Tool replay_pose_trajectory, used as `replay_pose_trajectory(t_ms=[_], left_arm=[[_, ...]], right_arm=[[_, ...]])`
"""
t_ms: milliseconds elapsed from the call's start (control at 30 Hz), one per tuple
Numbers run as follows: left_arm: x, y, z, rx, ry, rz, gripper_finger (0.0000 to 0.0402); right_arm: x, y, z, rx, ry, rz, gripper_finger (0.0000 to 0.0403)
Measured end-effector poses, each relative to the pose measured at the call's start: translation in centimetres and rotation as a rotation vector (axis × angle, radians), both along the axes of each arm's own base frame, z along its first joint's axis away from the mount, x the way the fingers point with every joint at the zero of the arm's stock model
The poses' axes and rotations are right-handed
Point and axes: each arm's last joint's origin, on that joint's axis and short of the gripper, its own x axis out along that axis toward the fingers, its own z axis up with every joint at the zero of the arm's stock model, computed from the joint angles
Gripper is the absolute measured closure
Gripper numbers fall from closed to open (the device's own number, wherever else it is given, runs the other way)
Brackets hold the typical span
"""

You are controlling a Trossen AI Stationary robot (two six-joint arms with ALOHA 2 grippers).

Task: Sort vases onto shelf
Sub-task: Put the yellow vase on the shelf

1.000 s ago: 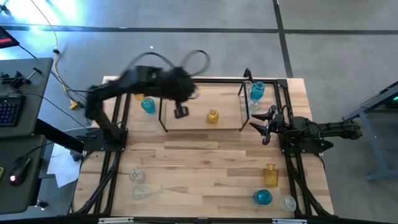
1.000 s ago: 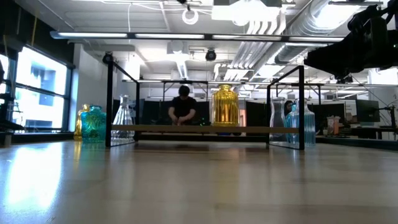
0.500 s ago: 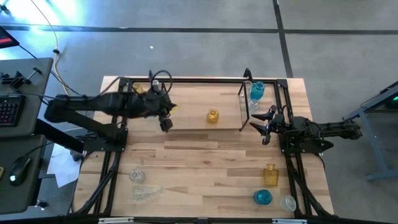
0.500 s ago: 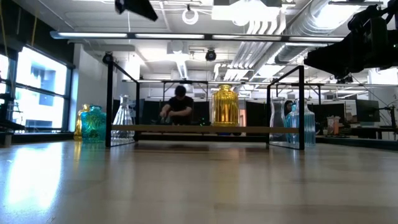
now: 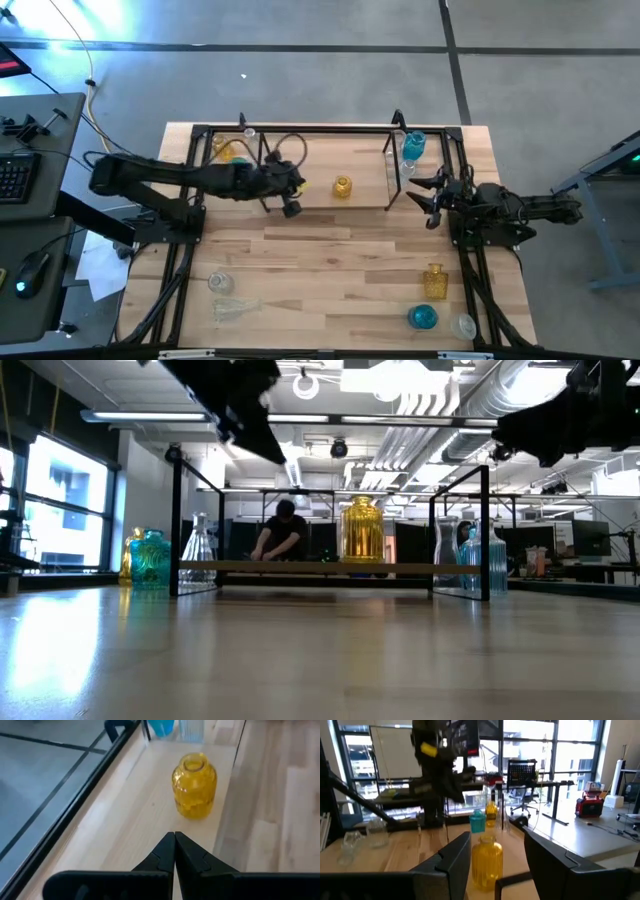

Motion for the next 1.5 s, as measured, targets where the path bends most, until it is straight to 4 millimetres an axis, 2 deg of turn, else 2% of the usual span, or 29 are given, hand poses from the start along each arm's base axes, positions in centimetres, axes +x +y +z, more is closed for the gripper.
replay_pose_trajectory(t_ms=[267, 500, 700, 1133, 1500], left_arm=[[2.8, 1.3, -2.1, 0.023, 0.082, -0.028, 0.0401], [4.9, 2.6, -3.7, -0.013, 0.130, -0.036, 0.0401], [6.3, 2.8, -4.9, -0.031, 0.171, -0.080, 0.0401], [8.5, 3.6, -5.3, -0.051, 0.157, -0.121, 0.0401], [8.8, 3.6, -4.9, -0.069, 0.122, -0.147, 0.0401]], right_arm=[[-0.3, 0.0, 1.0, 0.000, 0.000, 0.001, 0.0233], [-0.4, 0.0, 1.1, -0.025, 0.009, -0.002, 0.0233], [-0.4, 0.0, 1.1, -0.025, 0.008, -0.002, 0.0233], [-0.3, 0.0, 0.9, -0.019, 0.031, 0.000, 0.0233], [-0.3, 0.0, 0.8, -0.020, 0.040, 0.000, 0.0233]])
